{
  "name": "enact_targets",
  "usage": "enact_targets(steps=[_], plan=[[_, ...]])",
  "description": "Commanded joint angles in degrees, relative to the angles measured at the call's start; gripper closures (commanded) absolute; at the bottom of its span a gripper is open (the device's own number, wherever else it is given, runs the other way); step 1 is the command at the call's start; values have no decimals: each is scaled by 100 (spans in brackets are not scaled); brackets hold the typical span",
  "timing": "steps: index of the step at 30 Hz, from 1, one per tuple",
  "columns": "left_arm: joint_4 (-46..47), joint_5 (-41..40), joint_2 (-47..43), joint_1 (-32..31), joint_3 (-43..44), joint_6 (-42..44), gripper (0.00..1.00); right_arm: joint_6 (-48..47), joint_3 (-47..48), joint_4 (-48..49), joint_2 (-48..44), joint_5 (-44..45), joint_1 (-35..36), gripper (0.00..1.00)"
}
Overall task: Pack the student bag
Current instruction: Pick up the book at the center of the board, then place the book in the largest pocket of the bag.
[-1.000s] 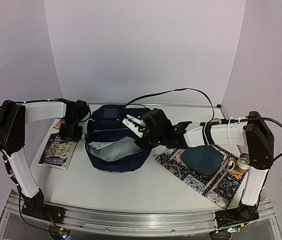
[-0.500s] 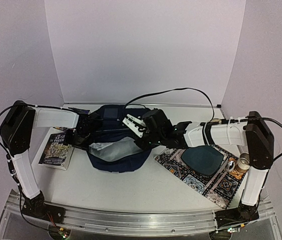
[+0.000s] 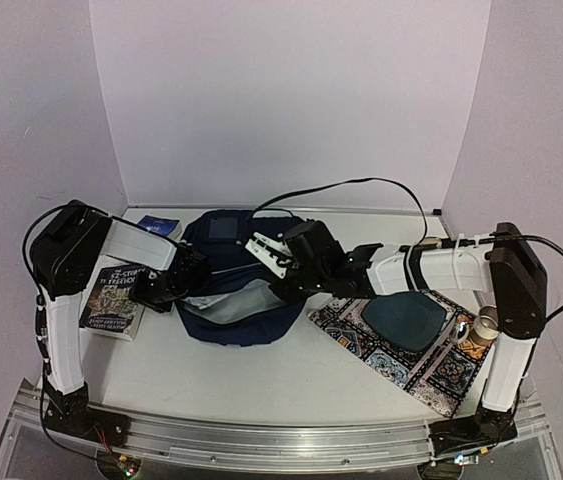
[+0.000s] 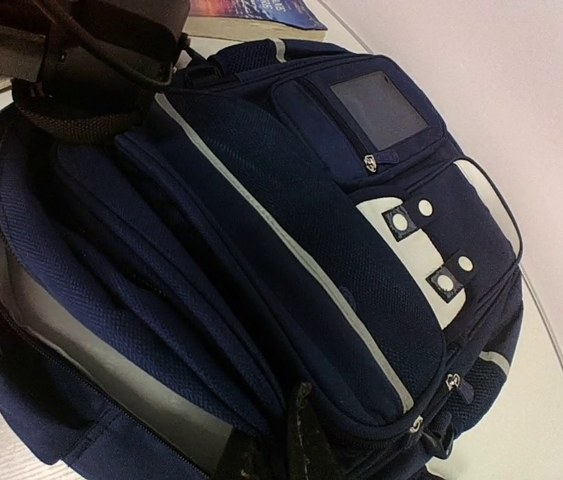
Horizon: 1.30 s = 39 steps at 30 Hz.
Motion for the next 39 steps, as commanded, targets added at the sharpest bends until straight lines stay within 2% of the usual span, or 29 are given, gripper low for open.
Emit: enact_targets(steps=[1,4,8,15,21,28,35,39], plan=[[-214,-125,-203,-60,68,-123,61,234,131,613,-297,33,4,100],[-319,7,-561,-131,73,-127,74,219,189,590,-280,56,7,100],[-531,204,-1061,-209,136,-121,83,218,292,543,-286,113,1,100],[-749,954,-2094,-237,372,129,83,289,537,478,-193,385,3,100],[-550,1998,-3165,-236,539,400,86,366,872,485,47,841,-9,100],[963,3996,-4628,-230,-300,508,90,505,1070,775,45,1103,-39,100],[2689,5478,-5749,-219,-1538,-209,96,722,1076,798,-61,1146,-38,100],[3600,6050,-6169,-212,-2308,-828,100,1039,1075,789,-148,1240,-67,100]])
